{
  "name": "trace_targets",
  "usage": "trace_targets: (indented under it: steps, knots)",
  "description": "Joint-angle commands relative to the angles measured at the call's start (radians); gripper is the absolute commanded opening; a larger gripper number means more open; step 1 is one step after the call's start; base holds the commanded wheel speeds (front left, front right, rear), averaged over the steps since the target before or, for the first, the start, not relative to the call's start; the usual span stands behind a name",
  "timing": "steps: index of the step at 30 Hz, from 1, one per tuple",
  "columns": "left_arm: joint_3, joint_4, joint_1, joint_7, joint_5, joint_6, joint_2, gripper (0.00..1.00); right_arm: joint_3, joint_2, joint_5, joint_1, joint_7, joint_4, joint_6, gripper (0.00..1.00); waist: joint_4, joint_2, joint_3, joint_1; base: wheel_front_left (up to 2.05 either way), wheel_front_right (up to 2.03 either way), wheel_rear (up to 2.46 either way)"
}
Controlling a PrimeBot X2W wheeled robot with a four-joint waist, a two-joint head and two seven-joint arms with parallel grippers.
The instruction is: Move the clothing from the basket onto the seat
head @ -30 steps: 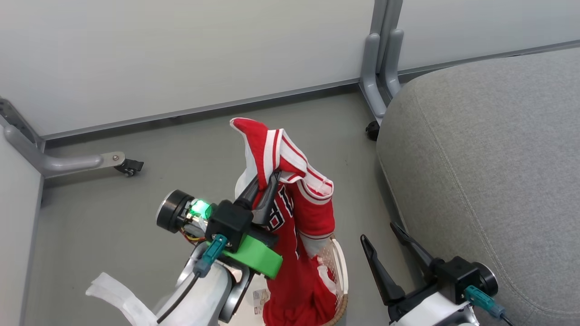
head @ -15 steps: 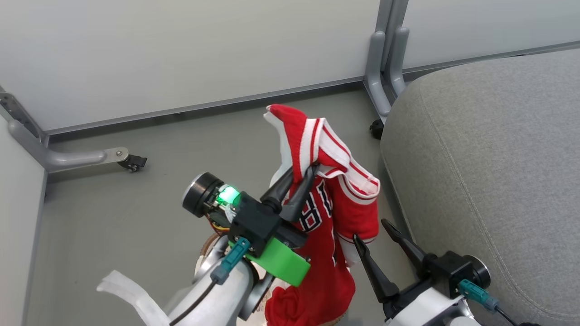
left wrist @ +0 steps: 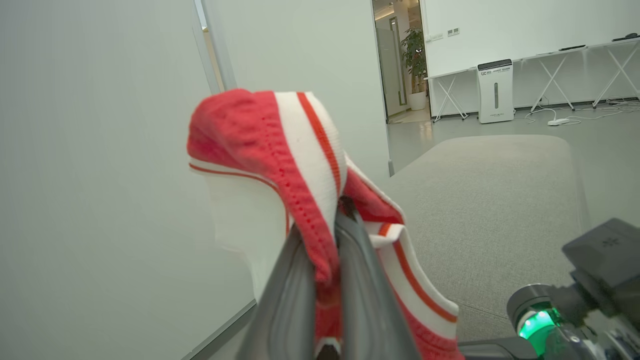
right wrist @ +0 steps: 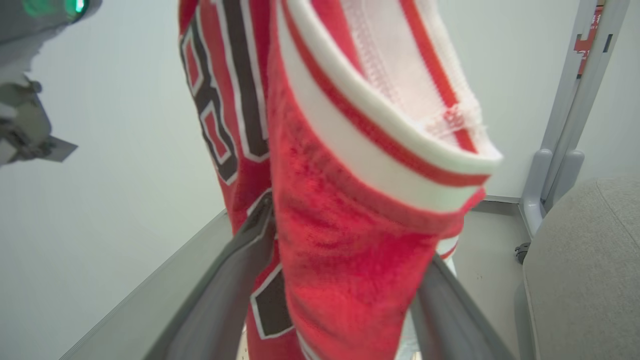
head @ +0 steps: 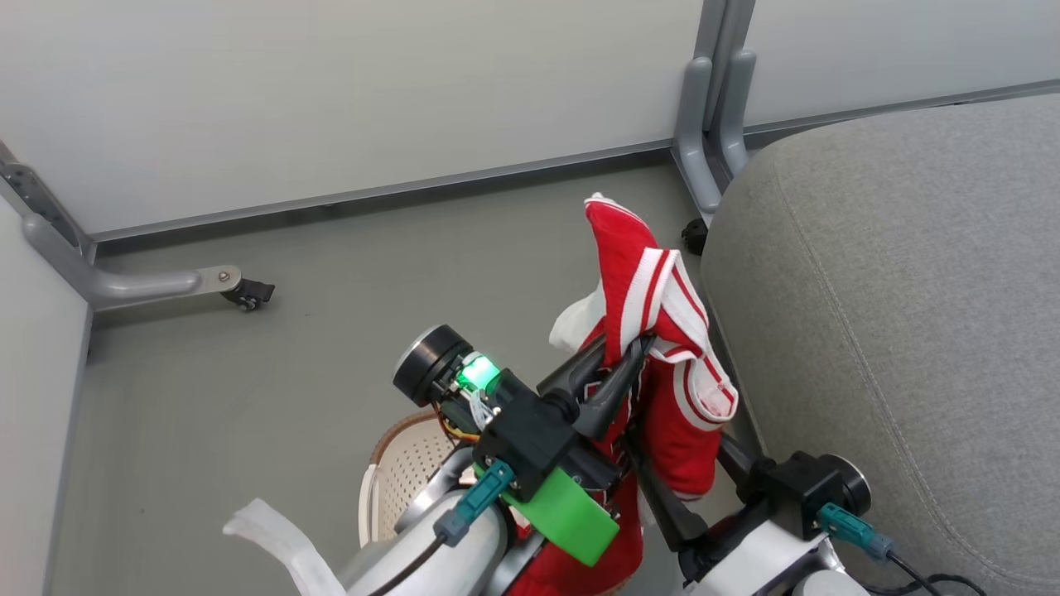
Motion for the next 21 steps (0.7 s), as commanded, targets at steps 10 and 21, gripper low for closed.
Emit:
trace_targets:
  steps: [10,21]
  knots:
    - [-0.025,-0.002,-0.015,0.008,-0.009,-0.008,-0.001,0.0,0.049,-0.023,0.017,-0.026,-0.002,-0.01,0.0,0.0,0.005,0.0,0.009,0.0001,0.0,0.0,0.0]
    - [-0.014,0.04,0.023,0.009,-0.039,0.017,0.002,0.0,0.053,-0.028,0.018,-0.007,-0.002,-0.02,0.0,0.0,0.004,0.0,0.007,0.0001,0.0,0.0,0.0]
